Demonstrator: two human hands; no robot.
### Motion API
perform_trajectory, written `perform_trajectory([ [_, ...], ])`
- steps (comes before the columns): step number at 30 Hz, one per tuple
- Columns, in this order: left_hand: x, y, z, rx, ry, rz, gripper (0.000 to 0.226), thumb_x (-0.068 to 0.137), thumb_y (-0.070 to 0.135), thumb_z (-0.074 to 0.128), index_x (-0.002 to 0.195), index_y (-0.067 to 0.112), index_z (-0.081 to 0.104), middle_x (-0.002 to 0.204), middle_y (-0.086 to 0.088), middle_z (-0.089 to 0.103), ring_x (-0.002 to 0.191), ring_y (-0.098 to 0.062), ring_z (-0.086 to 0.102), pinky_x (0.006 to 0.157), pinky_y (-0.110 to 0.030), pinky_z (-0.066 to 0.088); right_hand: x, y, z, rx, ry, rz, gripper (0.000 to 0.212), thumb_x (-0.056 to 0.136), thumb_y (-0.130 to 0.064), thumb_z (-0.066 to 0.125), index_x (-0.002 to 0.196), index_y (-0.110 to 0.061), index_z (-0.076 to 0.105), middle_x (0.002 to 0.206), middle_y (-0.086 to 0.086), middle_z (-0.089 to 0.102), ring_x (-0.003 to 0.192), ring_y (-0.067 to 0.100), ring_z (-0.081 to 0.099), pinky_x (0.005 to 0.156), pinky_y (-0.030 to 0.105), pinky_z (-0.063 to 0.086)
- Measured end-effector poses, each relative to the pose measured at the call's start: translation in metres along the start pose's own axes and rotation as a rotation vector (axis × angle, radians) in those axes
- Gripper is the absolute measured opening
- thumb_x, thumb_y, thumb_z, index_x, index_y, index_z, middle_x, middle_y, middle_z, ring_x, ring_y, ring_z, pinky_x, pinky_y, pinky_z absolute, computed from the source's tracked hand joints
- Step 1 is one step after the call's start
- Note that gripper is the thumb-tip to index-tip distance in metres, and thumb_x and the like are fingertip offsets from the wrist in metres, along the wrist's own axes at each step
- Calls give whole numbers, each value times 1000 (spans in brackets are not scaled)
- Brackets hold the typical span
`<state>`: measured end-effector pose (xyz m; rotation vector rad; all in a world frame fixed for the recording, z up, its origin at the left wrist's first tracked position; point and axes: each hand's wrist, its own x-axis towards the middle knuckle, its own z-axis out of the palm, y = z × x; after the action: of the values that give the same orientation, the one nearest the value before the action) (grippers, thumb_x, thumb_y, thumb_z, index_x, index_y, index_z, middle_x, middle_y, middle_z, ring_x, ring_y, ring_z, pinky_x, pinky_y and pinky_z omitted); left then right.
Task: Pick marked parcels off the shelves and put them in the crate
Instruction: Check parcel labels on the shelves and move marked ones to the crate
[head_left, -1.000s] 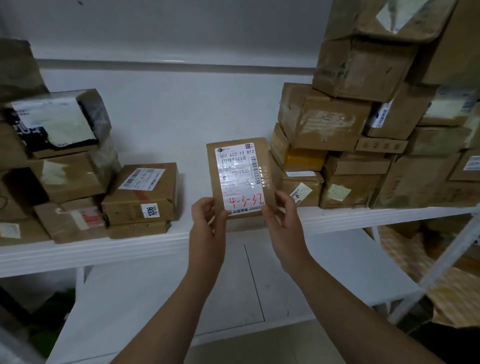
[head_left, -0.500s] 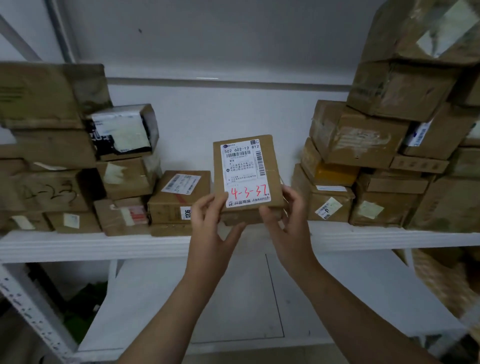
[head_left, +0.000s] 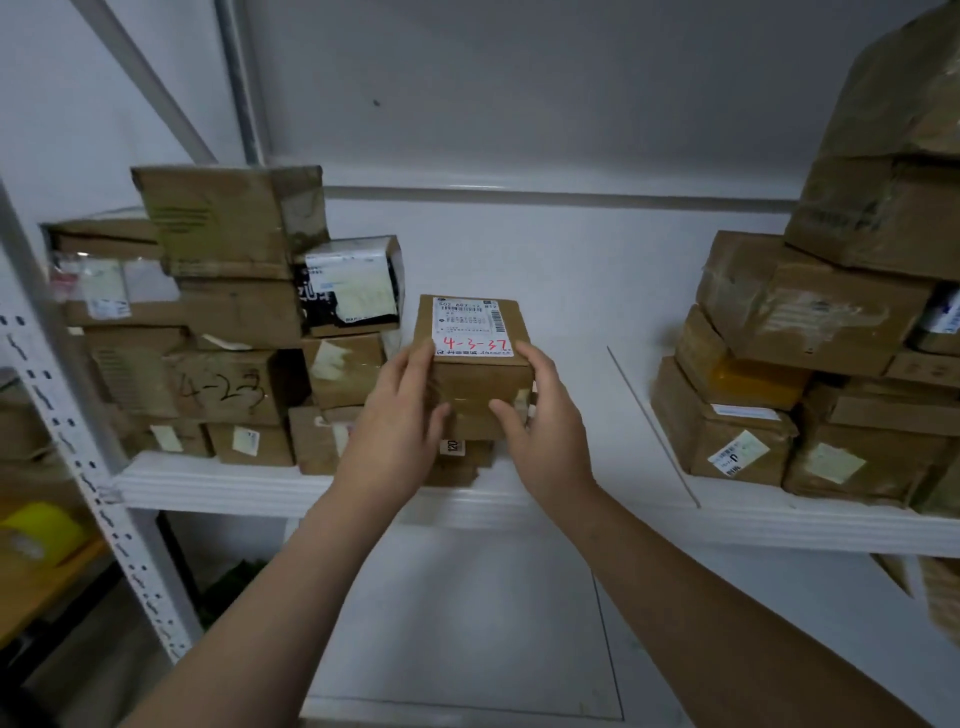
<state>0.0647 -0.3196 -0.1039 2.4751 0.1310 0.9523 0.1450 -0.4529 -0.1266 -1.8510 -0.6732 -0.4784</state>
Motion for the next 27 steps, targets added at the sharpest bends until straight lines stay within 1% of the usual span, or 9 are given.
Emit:
perform_trajectory([
  [3, 4, -13, -3, 94, -75, 0, 69, 92, 19, 57, 149, 16, 19, 153, -9, 23, 136, -26, 32, 104, -35, 34, 9, -2, 11, -141, -78, 16, 63, 91, -17, 59, 145, -32, 30, 131, 0, 52, 108, 17, 56, 87, 31, 46],
  [5, 4, -19, -3, 152, -79, 5, 68, 91, 20, 58, 149, 15, 21, 153, -11, 23, 136, -27, 31, 104, -37, 35, 13, -1, 18, -197, -87, 51, 65, 91, -20, 59, 146, -30, 26, 129, 1, 53, 107, 21, 58, 85, 34, 49],
  [9, 1, -24, -5, 209, 3, 28, 59, 90, 19, 59, 144, 12, 36, 149, -14, 31, 133, -29, 35, 100, -41, 39, 19, 3, 28, -229, -52, 84, 65, 89, -28, 62, 143, -24, 25, 125, 3, 57, 104, 25, 61, 82, 41, 52],
  [13, 2, -31, -6, 244, 27, 80, 43, 86, 13, 63, 128, 6, 54, 143, -22, 39, 127, -37, 42, 100, -44, 40, 24, 4, 33, -230, -55, 75, 64, 89, -28, 62, 141, -23, 27, 126, 4, 56, 106, 26, 59, 83, 43, 51],
  [17, 4, -32, -6, 265, 33, 140, 36, 82, 11, 66, 117, 4, 60, 135, -23, 47, 118, -40, 48, 96, -47, 44, 25, 2, 39, -233, -68, 75, 66, 88, -29, 63, 142, -24, 25, 129, 3, 54, 108, 25, 58, 85, 44, 51],
  [19, 5, -30, -6, 277, 35, 166, 34, 83, 13, 66, 116, 6, 60, 133, -19, 49, 118, -37, 48, 96, -46, 43, 23, 1, 38, -242, -91, 70, 71, 86, -29, 65, 143, -24, 23, 130, 3, 52, 110, 25, 57, 86, 44, 51],
  [22, 7, -24, -7, 307, 21, 208, 34, 84, 16, 65, 117, 8, 60, 128, -14, 54, 118, -33, 49, 96, -42, 43, 21, -2, 24, -332, -143, 51, 76, 87, -30, 65, 147, -25, 19, 136, 5, 45, 119, 23, 50, 89, 40, 48],
  [24, 11, -16, -7, 323, 10, 258, 34, 83, 16, 66, 116, 9, 61, 123, -13, 57, 113, -33, 52, 93, -41, 45, 22, -5, 3, -395, -144, 18, 73, 89, -32, 62, 148, -26, 19, 140, 3, 40, 122, 21, 46, 89, 37, 45],
  [27, 25, 4, -3, 309, 3, 334, 34, 82, 16, 67, 114, 8, 63, 118, -13, 60, 109, -33, 56, 90, -40, 47, 23, -11, -36, -459, -108, -56, 63, 92, -32, 58, 146, -27, 26, 143, -3, 37, 124, 17, 43, 89, 33, 43],
])
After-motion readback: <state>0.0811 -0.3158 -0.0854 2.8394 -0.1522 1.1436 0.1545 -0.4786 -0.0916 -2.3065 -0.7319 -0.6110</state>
